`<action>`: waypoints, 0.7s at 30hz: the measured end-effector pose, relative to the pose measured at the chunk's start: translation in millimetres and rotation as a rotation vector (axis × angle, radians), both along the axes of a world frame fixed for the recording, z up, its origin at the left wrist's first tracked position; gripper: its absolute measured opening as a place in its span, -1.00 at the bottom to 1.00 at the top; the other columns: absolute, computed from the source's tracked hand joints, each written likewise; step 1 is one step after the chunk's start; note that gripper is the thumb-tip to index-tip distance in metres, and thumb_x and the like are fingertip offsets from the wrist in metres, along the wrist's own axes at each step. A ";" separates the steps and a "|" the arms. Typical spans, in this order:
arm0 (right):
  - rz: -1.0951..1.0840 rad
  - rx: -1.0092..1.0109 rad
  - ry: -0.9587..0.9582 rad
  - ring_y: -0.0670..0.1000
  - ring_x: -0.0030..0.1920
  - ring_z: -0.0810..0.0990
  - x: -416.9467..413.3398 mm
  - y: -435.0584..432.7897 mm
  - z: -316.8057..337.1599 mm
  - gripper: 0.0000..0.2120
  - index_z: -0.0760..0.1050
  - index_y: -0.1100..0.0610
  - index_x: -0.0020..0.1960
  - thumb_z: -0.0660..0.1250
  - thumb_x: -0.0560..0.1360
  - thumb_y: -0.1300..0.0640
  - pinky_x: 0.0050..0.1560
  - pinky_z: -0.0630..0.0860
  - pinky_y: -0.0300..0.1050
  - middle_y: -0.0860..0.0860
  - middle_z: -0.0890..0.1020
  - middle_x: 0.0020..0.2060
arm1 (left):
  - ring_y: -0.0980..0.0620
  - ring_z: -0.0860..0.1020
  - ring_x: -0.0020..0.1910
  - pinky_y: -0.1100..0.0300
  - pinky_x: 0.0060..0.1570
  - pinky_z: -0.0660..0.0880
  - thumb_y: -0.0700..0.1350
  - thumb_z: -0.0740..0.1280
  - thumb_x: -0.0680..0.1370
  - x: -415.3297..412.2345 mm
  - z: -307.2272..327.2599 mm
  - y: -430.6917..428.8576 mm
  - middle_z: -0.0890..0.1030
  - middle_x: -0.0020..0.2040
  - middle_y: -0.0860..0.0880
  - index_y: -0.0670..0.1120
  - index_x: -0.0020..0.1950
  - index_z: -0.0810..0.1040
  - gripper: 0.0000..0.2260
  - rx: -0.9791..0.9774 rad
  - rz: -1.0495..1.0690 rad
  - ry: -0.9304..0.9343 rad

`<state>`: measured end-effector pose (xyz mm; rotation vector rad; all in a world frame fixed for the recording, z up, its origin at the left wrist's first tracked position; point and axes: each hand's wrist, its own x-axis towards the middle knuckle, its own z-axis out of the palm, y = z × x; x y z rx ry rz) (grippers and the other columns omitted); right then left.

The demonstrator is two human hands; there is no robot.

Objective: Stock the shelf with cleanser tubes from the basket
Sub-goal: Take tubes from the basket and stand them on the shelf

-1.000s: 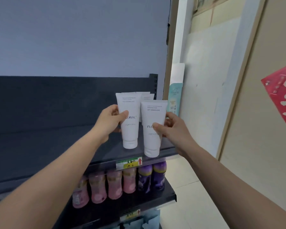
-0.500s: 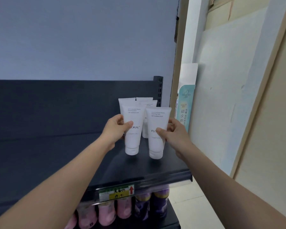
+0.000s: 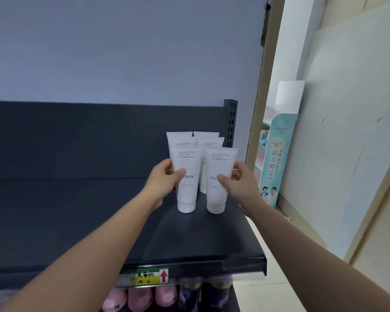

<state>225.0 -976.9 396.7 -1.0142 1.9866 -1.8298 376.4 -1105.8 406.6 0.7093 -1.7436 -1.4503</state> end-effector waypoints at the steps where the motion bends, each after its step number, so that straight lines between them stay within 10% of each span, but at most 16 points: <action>1: 0.004 0.001 0.004 0.07 0.03 0.64 -1.6 -2.0 0.5 -0.73 0.43 0.04 0.07 0.44 0.45 0.23 0.15 0.56 0.16 0.03 0.65 0.00 | -0.11 0.62 -0.02 -0.13 -0.03 0.57 -0.22 0.31 0.58 -1.5 -0.3 -0.5 0.65 0.06 -0.15 -0.12 0.07 0.55 -0.91 -0.003 0.005 -0.005; 21: -0.221 -0.016 0.347 -0.04 -0.04 0.47 11.2 -2.2 -2.8 -0.62 0.38 0.15 0.18 0.45 0.45 0.09 -0.15 0.33 -0.35 -0.01 0.49 0.01 | 0.02 0.57 0.02 0.15 -0.01 0.52 -0.07 0.40 0.51 5.2 -4.5 -1.8 0.60 -0.01 0.02 0.03 0.10 0.53 -0.82 -0.258 0.179 -0.212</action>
